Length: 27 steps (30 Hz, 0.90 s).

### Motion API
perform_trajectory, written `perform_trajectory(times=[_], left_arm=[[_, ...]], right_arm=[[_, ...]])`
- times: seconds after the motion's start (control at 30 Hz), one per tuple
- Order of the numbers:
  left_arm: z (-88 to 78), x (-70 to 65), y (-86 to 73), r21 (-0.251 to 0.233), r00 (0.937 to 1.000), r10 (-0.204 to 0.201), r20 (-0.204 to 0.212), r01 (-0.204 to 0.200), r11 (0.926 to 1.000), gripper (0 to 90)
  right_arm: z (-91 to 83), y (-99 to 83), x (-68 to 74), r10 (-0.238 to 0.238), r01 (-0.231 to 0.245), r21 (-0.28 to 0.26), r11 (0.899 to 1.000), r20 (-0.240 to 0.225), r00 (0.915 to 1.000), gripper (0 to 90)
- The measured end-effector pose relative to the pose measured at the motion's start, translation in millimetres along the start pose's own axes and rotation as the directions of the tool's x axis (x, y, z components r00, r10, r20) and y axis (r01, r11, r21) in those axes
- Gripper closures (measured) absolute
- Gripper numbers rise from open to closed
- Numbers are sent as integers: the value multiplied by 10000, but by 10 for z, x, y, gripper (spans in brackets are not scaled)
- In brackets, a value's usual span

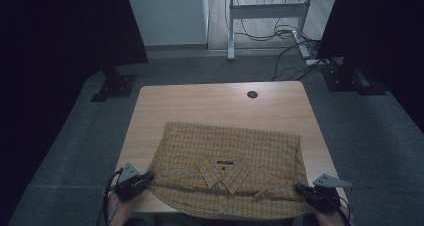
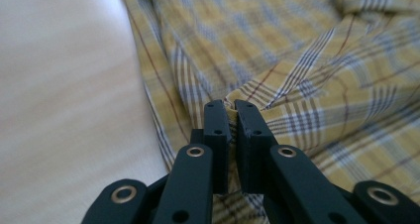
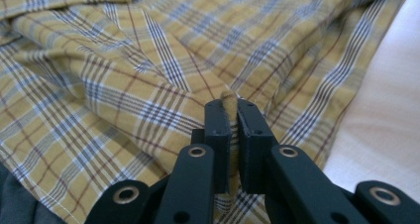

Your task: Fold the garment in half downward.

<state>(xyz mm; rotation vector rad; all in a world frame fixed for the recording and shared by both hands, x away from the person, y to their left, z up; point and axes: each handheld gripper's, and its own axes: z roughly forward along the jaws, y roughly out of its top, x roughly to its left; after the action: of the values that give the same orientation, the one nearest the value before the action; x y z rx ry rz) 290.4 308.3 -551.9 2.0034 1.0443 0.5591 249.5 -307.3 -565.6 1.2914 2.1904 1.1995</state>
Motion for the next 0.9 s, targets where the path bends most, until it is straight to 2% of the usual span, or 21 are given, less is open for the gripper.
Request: perform_trajectory(times=[0.07, 0.13, 0.17, 0.2, 0.23, 0.27, 0.37, 0.4, 0.43, 0.5, 0.6, 0.63, 0.67, 0.7, 0.73, 0.77, 0.9], left_arm=[[20, 10, -5, 139, 9995, -296, 89, 295, 9995, 838], [11, 23, 13, 237, 9993, -361, 118, 358, 9991, 797], [-38, 47, 76, 31, 9978, -656, 114, 656, 9978, 759], [-38, 47, 76, 31, 9978, -656, 114, 656, 9978, 713], [-117, 77, 183, -536, 9963, -862, -34, 859, 9949, 664], [-145, 86, 245, -769, 9956, -937, -85, 928, 9927, 611], [-107, 81, 411, -907, 9957, -925, -92, 913, 9917, 486], [-107, 81, 411, -907, 9957, -925, -92, 913, 9917, 463], [18, 42, 482, -604, 9975, -711, 8, 711, 9956, 433], [182, -7, 523, -127, 9993, -376, 1, 376, 9992, 401], [432, -49, 548, 586, 9998, -170, 105, 164, 9981, 357], [509, -55, 546, 867, 9998, -133, 142, 120, 9962, 346], [509, -55, 546, 867, 9998, -133, 142, 120, 9962, 335], [624, -72, 524, 1248, 9998, 155, -138, -137, 9921, 327], [624, -72, 524, 1248, 9998, 155, -138, -137, 9921, 313], [655, -74, 500, 1241, 9995, 240, -193, -214, 9920, 296], [626, -80, 474, 1314, 9995, 104, -310, -62, 9913, 277]], right_arm=[[24, 7, -16, 76, -76, 152, 9999, -26, 10000, 843], [30, 12, -20, 75, -74, 167, 9998, -33, 10000, 842], [31, 19, -24, 114, -113, 195, 9997, -45, 9999, 837], [26, 23, -21, 139, -138, 163, 9998, -30, 9999, 834], [17, 27, -14, 151, -151, 104, 9998, 0, 9999, 825], [3, 33, -7, 170, -170, -4, 9999, 24, 9999, 811], [-53, 60, 7, 243, -237, -406, 9989, 142, 9996, 758], [-70, 72, 12, 268, -260, -532, 9982, 140, 9995, 740], [-84, 84, 20, 280, -269, -665, 9974, 158, 9995, 718], [-105, 113, 46, 276, -261, -910, 9955, 156, 9995, 676], [-99, 150, 116, 204, -190, -1063, 9942, 125, 9997, 574], [-78, 157, 142, 167, -161, -937, 9955, 53, 9998, 520], [-46, 159, 164, 137, -133, -759, 9970, 52, 9999, 465], [-4, 156, 186, 107, -102, -530, 9985, 79, 9999, 408], [-4, 156, 186, 107, -102, -530, 9985, 79, 9999, 408], [96, 137, 219, -190, 191, -47, 9998, 287, 9994, 327], [263, 128, 234, -483, 442, 710, 9965, 561, 9973, 271]])
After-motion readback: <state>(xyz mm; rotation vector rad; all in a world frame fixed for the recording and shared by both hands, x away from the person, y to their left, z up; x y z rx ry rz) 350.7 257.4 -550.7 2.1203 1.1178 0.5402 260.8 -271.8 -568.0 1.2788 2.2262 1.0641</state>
